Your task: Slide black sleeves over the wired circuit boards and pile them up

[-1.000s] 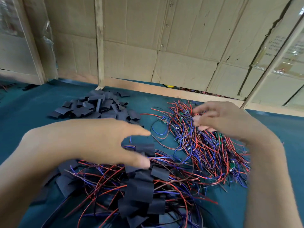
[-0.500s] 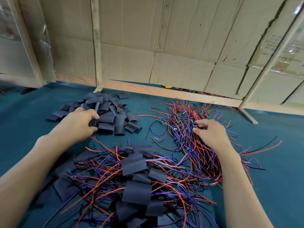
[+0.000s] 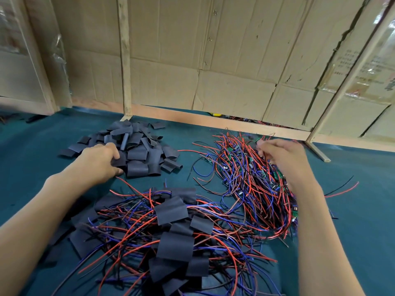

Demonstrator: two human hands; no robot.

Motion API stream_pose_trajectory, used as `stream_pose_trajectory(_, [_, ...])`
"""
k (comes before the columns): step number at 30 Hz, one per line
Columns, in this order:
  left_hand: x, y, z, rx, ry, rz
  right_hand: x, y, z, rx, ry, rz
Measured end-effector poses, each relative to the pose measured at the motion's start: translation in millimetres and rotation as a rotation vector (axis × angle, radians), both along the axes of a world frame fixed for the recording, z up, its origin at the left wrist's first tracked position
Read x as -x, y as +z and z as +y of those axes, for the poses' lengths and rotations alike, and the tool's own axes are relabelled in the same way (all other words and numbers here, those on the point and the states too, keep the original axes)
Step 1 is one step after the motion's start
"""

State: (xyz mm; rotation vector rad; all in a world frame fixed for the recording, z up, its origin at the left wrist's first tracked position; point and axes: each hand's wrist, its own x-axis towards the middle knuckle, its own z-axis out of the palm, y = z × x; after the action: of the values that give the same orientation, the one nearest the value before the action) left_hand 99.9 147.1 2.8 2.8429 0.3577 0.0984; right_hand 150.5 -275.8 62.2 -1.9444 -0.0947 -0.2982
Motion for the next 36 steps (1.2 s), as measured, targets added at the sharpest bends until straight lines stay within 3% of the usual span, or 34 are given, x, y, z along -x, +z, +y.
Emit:
stream_pose_trajectory(4, [-1, 1, -1, -0.037, -0.042, 0.112, 17, 27, 3, -0.261, 0.156, -0.090])
stream_pose_trajectory(9, [5, 15, -3, -0.053, -0.018, 0.095, 36, 52, 17, -0.477, 0.280, -0.122])
stream_pose_trajectory(11, [7, 28, -8, 0.044, -0.029, -0.005, 42, 59, 25, -0.569, 0.334, -0.097])
stream_pose_trajectory(15, [26, 69, -42, 0.435, -0.226, -0.312, 54, 71, 47, -0.747, 0.449, -0.060])
stream_pose_trajectory(20, [65, 96, -103, 0.671, -0.581, -0.427, 70, 80, 69, -0.725, 0.572, -0.030])
stream_pose_trajectory(24, [72, 89, -123, 0.626, -0.725, -0.430, 79, 82, 83, -0.627, 0.538, -0.027])
stream_pose_trajectory(31, [71, 79, -126, 0.719, -0.615, -0.372, 81, 79, 98, -0.681, 0.530, -0.039])
stream_pose_trajectory(36, [78, 83, -127, 0.345, -0.702, -0.480, 83, 80, 96, -0.655, 0.485, -0.171])
